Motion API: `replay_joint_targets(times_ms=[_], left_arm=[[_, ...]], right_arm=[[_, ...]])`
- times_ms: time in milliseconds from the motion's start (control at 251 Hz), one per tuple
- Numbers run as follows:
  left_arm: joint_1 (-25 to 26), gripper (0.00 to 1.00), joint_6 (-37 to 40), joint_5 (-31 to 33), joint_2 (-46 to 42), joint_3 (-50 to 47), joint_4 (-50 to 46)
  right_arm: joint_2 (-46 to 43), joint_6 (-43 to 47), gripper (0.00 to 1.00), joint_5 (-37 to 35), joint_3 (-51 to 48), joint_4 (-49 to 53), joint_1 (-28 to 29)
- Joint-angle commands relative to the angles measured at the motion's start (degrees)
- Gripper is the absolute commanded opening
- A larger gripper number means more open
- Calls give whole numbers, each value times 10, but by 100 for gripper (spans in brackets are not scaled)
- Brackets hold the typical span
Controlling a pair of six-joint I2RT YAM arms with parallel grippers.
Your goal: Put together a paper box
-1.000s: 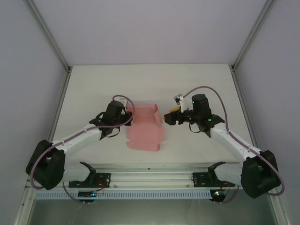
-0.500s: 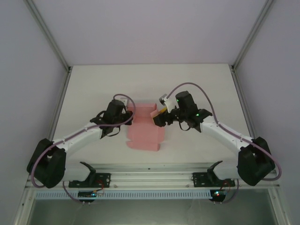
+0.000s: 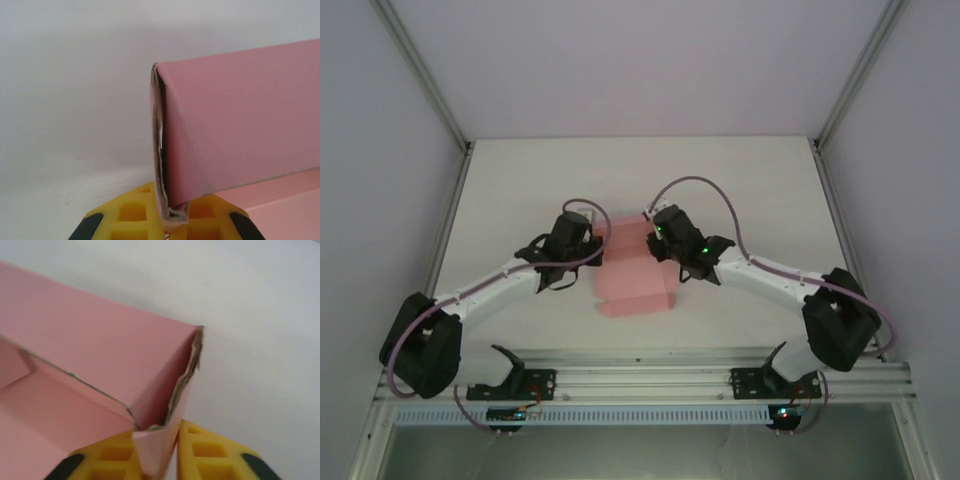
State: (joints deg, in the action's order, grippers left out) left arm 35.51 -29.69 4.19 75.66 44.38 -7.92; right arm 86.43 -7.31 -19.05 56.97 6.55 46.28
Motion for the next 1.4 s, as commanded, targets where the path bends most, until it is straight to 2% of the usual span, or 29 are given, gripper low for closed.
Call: replay_joint_targets(times_ms=[0, 96, 239, 439, 539, 631, 679, 738, 842, 898, 1046, 1149, 1209, 1253, 1373, 1397], left_arm=[[9, 0, -46, 44, 5, 37, -32], [10, 0, -85, 93, 12, 52, -73], [-9, 0, -147, 169, 26, 76, -177], [-54, 0, -217, 234, 23, 69, -290], [-69, 0, -222, 249, 28, 62, -318], [-77, 0, -220, 239, 31, 63, -318], [-76, 0, -200, 206, 28, 63, -296], [-75, 0, -175, 167, 24, 62, -261], [-61, 0, -154, 121, 29, 68, -207], [-50, 0, -148, 105, 40, 81, -190], [-20, 0, -125, 85, 76, 119, -161], [-20, 0, -120, 51, 90, 120, -128], [-20, 0, -113, 45, 95, 122, -121], [-19, 0, -106, 45, 98, 126, -121], [-21, 0, -88, 50, 96, 128, -119], [-23, 0, -85, 49, 94, 128, -118]], right_arm=[[41, -67, 11, -177, 38, 50, 3], [79, -105, 7, -236, 70, 103, -12], [111, -99, 1, -276, 87, 138, -43], [127, -129, 0, -416, 108, 257, -93], [137, -149, 0, -481, 129, 313, -114], [148, -181, 0, -523, 147, 360, -119], [154, -216, 0, -529, 159, 388, -117], [156, -209, 0, -501, 163, 367, -113], [158, -159, 0, -446, 151, 270, -82], [149, -106, 0, -368, 131, 174, -71], [106, -56, 15, -125, 59, -12, -63], [66, -11, 42, -29, 9, -109, -51], [35, -7, 66, 29, -14, -123, -47], [9, -12, 71, 76, -34, -132, -47], [-69, -31, 99, 166, -95, -172, -55], [-85, -35, 100, 183, -107, -179, -58]])
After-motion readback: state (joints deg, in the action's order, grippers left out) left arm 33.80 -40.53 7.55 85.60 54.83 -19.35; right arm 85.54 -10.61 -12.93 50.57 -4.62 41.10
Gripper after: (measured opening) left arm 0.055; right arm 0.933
